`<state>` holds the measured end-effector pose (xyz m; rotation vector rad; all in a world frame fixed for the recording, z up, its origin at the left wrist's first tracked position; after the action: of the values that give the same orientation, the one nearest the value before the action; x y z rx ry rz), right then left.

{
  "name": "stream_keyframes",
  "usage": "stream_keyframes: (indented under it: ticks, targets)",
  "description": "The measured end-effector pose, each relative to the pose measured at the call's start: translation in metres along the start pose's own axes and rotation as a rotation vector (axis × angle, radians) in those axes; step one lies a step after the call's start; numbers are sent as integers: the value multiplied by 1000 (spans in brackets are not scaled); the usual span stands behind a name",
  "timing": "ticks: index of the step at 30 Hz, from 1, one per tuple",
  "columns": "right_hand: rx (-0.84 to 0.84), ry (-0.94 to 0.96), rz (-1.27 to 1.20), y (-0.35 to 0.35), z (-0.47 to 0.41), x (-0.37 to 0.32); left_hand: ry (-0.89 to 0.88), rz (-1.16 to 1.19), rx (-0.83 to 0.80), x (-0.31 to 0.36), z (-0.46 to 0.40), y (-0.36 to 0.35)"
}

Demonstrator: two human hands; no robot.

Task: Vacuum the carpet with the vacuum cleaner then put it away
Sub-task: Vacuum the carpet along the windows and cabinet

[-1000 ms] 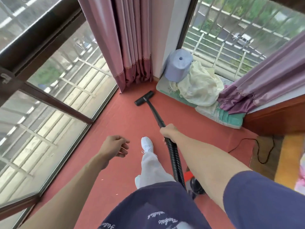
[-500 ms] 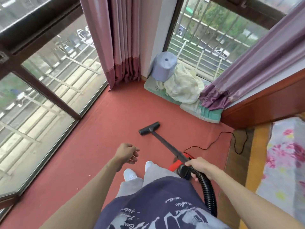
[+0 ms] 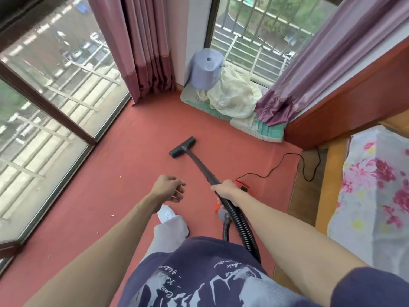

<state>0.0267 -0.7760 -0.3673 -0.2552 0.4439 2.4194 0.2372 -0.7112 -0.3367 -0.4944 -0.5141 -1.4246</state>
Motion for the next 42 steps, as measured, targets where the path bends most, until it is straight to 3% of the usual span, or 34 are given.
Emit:
stream_keyframes:
  ticks: [3,11,16,22,26,35,42]
  targets:
    - [7,17,-53,10,13,37,27,-57,5,-26,11,-34]
    - [-42,-54,-102,25,66,224,93,-225,-84,-98,39,-179]
    - [-56,-98,-131,53,100,283,82,-361,-175,-107,48,-261]
    - [-73,-74,-89,79,75,248,62,-254,-200,-82,37,-283]
    - [-72,-39,1,80,52,198,104,-150,-110,-63,11,-263]
    - [-63,51,472,110,20,110,78,178,21,-34,-13,-241]
    - [-163,153,560,122,15,81,75,394,131,-40,-4,-246]
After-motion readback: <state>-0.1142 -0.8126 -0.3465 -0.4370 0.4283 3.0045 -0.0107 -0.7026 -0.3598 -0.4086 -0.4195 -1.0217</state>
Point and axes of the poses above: each hand's wrist, its own z-axis away from the middle knuckle, its own y-axis out of the back of the hand, x = y × z, the point moved 10 cm from there along -z, towards the middle knuckle, and after that the axes turned 7 degrees about -x, right-handed, at the moved point
